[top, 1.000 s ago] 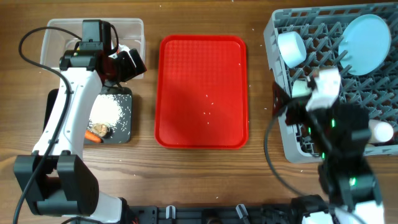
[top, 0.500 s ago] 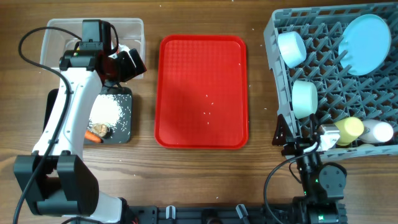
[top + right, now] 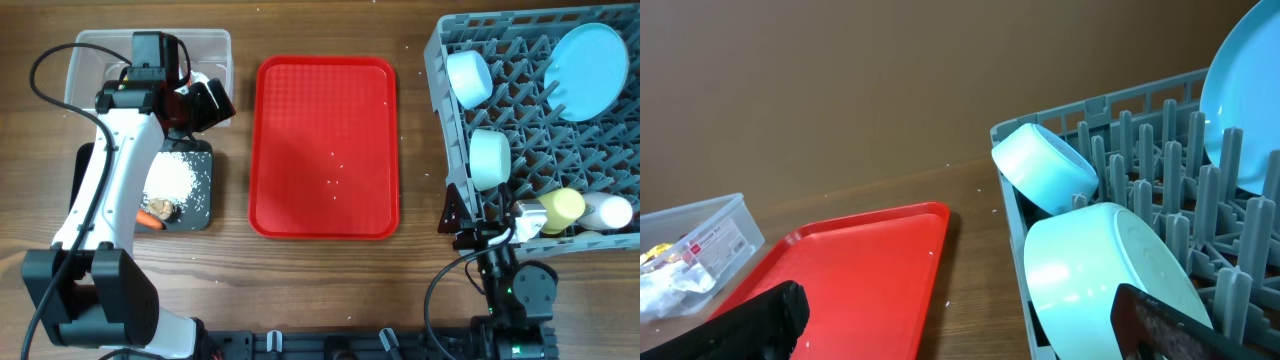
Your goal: Sort waste into correct bins and load items into the dishwasher rack
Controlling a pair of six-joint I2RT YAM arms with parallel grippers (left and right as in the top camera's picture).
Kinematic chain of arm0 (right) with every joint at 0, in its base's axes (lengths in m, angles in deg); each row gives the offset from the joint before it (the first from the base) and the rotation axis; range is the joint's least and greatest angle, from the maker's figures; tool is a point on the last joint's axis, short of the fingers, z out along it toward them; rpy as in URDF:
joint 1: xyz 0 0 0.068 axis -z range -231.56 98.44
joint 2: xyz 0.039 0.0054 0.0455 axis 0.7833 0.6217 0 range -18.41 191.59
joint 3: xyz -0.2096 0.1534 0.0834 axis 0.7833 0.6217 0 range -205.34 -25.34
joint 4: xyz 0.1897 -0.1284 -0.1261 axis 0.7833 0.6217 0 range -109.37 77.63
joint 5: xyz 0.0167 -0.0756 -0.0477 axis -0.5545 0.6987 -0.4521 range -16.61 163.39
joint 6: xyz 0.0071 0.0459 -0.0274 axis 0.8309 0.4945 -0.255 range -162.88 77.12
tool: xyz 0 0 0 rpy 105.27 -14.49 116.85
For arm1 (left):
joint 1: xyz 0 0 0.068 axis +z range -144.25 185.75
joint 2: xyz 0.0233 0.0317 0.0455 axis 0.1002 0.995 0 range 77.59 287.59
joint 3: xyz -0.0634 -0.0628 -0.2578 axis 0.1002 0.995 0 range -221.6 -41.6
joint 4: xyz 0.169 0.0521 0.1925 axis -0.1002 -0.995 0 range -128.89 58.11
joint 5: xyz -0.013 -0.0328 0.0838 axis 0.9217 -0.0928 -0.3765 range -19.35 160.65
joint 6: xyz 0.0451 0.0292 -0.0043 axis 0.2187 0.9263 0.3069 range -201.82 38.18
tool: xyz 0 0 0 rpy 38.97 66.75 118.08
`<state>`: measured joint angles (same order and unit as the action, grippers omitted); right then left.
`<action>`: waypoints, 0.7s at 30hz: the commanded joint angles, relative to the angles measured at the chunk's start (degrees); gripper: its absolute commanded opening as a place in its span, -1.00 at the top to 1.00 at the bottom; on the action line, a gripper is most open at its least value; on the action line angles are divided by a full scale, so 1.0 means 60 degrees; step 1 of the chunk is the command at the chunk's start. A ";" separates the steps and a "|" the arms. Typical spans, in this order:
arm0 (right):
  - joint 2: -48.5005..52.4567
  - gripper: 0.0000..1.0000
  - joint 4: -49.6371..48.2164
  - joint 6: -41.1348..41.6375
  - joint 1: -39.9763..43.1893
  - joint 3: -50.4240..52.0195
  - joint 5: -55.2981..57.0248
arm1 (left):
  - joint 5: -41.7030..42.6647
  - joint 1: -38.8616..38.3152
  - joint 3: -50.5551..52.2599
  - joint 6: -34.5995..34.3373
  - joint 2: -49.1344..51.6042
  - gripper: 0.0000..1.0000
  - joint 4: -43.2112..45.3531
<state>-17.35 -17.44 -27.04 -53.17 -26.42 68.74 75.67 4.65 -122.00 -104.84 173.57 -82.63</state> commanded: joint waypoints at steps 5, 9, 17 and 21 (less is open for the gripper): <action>-0.0007 -0.99 -0.0062 0.0142 0.0058 -0.0011 0.0120 | -0.0127 -0.1304 0.1515 0.1949 -0.2911 -1.00 0.3031; -0.0007 -1.00 -0.0062 0.0142 0.0058 -0.0011 0.0120 | -0.0280 -0.1013 0.5122 0.1909 -0.6226 -1.00 0.5610; -0.0007 -0.99 -0.0062 0.0146 0.0058 -0.0011 0.0120 | -0.0324 0.0273 1.1650 0.0889 -1.2775 -1.00 0.8604; -0.0007 -0.99 -0.0062 0.0142 0.0058 -0.0011 0.0120 | -0.0506 0.0273 1.2713 0.0721 -1.4233 -1.00 0.8706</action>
<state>-17.13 -17.53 -26.60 -53.12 -26.42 68.77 73.90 5.89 -47.84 -99.31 91.41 -30.78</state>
